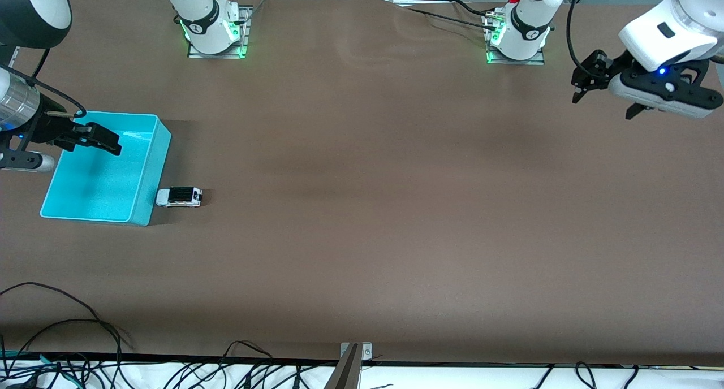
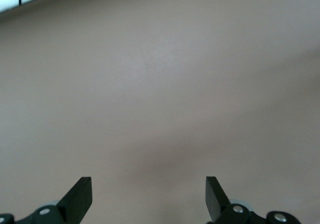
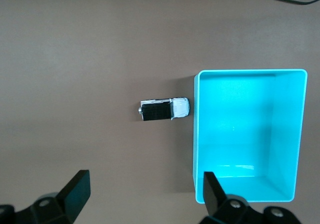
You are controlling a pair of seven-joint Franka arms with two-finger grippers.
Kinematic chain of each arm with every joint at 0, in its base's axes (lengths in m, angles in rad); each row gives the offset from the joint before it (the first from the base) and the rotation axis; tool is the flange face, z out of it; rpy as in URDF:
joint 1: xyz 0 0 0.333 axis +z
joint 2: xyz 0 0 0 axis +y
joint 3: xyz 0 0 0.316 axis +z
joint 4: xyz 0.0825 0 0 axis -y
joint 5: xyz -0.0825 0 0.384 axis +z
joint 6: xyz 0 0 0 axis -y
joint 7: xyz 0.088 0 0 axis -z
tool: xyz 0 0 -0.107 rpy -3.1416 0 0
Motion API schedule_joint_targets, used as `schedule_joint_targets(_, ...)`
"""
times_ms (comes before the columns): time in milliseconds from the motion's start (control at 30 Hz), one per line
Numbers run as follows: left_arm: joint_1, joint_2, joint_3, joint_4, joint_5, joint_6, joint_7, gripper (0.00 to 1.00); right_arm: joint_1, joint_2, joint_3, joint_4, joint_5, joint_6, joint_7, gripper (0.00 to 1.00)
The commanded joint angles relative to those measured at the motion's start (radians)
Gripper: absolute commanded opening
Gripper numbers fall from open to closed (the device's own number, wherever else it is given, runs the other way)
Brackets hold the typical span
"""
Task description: Wind and store white jeep toy
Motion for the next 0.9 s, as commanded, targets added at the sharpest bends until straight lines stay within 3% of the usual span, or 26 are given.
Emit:
schedule_joint_targets(0, -0.002, -0.053, 0.009, -0.069, -0.02, 0.019, -0.06, 1.0, -0.004, 0.001, -0.001, -0.005, 0.008, 0.0, -0.126, 1.0)
schedule_joint_targets(433, 0.104, -0.027, 0.002, -0.071, -0.011, 0.023, -0.051, 1.0, -0.03, 0.086, -0.005, -0.003, 0.003, 0.011, -0.551, 1.0)
schedule_joint_targets(867, 0.16, 0.009, -0.021, -0.057, -0.011, 0.026, -0.056, 1.0, -0.059, 0.228, -0.005, -0.017, 0.009, 0.103, -1.129, 1.0)
